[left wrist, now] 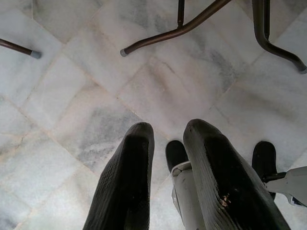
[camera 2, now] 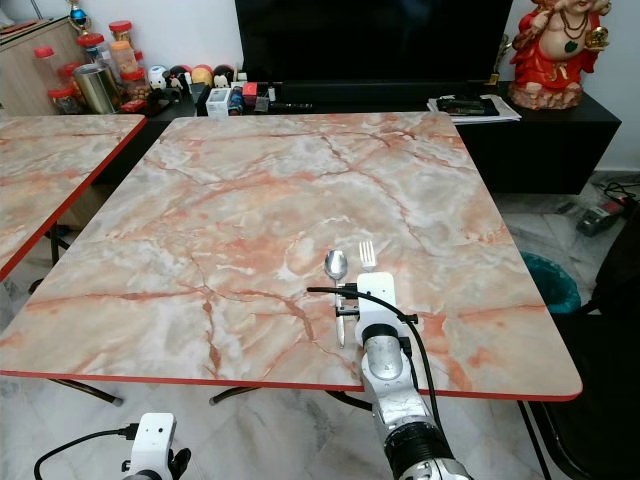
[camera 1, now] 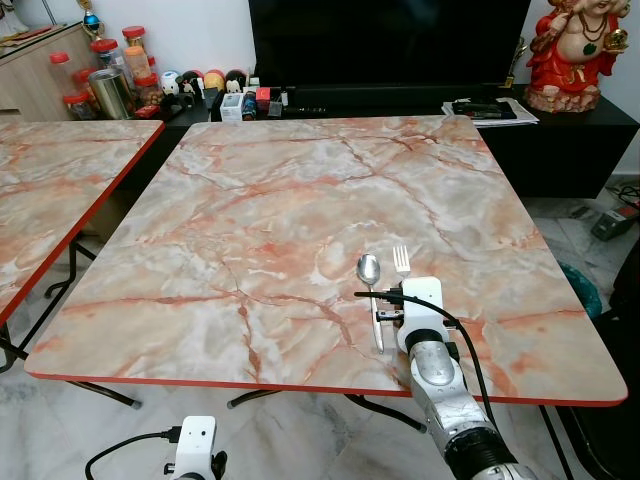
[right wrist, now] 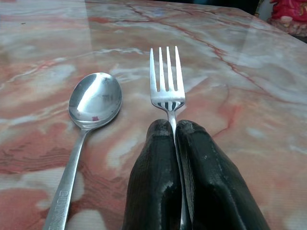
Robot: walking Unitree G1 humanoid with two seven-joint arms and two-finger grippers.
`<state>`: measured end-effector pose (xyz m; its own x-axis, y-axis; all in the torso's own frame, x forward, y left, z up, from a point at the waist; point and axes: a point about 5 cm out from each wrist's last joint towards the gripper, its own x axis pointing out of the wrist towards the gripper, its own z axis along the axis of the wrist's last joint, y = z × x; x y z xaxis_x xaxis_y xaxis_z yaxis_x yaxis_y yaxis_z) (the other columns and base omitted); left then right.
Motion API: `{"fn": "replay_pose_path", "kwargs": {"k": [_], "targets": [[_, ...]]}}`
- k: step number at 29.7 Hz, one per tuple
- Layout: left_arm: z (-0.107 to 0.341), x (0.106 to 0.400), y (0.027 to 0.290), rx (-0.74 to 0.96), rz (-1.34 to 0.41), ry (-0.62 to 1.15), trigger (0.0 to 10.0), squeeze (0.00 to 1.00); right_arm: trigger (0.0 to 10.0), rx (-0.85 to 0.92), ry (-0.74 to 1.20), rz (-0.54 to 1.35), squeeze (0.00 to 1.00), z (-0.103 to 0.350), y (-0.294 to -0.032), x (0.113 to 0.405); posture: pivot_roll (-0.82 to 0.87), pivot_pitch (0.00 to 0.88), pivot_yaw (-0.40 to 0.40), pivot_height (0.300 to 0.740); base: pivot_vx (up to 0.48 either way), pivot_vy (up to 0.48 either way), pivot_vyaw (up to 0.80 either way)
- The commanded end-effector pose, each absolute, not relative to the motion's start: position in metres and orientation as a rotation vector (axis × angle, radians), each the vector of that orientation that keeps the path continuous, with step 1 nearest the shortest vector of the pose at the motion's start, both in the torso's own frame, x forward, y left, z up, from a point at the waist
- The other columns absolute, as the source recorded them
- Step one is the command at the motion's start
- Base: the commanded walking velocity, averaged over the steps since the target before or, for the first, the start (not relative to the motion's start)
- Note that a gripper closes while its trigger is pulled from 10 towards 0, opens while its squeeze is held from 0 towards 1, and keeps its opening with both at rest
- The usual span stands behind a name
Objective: Setting the table
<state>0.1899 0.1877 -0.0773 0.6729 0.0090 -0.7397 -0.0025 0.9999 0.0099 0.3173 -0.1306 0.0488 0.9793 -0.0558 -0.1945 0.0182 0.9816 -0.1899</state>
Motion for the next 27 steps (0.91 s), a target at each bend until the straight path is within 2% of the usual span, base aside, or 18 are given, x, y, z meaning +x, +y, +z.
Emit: {"fn": "replay_pose_path", "kwargs": {"k": [1, 22, 23, 27], "targets": [[-0.0758, 0.1928, 0.1877, 0.017, -0.006, 0.825, 10.0, 0.0, 10.0, -0.198, 0.242, -0.036, 0.0, 0.0416, -0.1318, 0.3157, 0.01, 0.0, 0.062, 0.74, 0.0, 0.0, 0.0], [-0.0762, 0.1932, 0.1856, 0.016, -0.017, 0.835, 10.0, 0.0, 10.0, -0.134, 0.285, -0.049, 0.0, 0.0417, -0.134, 0.3201, 0.0, 0.0, 0.055, 0.74, 0.0, 0.0, 0.0], [-0.0761, 0.1934, 0.1854, 0.016, -0.017, 0.835, 10.0, 0.0, 10.0, -0.133, 0.286, -0.047, 0.02, 0.0419, -0.1338, 0.3205, 0.01, 0.0, 0.054, 0.74, 0.0, 0.0, 0.0], [-0.0759, 0.194, 0.1853, 0.013, -0.016, 0.836, 10.0, 0.0, 10.0, -0.133, 0.306, -0.031, 0.0, 0.0418, -0.1326, 0.3208, 0.01, 0.0, 0.051, 0.74, 0.0, 0.0, 0.0]]}}
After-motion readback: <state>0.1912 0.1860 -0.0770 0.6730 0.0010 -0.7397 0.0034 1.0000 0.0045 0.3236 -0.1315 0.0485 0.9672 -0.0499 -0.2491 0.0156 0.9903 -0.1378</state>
